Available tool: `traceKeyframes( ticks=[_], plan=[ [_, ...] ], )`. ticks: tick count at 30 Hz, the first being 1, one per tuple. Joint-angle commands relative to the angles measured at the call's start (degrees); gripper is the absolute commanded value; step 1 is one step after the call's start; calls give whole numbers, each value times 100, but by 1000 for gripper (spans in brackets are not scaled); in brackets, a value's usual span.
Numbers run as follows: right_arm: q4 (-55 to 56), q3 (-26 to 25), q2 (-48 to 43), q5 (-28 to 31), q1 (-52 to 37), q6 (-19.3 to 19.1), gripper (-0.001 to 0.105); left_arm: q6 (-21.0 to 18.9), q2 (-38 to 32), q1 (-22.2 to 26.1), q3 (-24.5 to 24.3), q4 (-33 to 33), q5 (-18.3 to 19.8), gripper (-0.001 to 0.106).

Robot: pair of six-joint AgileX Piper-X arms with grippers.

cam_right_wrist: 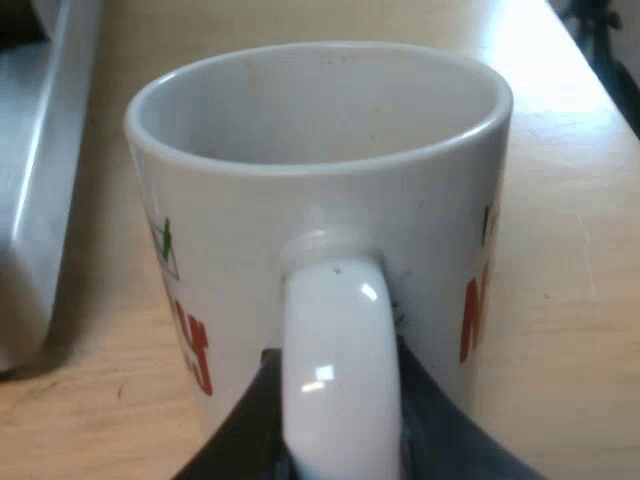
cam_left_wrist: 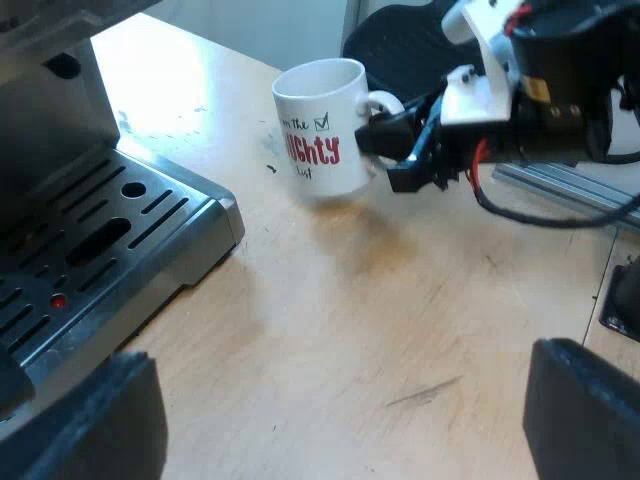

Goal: Remove mug from coffee machine

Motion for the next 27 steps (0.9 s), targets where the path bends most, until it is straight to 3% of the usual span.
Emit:
traceKeyframes(
  ticks=[1,8,27],
  plan=[
    [-1094,268,-38,53,-9,-217,0,-41,17,-19,-44,-94,34,87],
    [-1417,432,-22,53,-9,-732,0,-41,17,-19,-44,-94,34,87],
    [-3971,432,2285,-75,-9,-763,0,-41,17,-19,-44,-63,34,87]
  ],
)
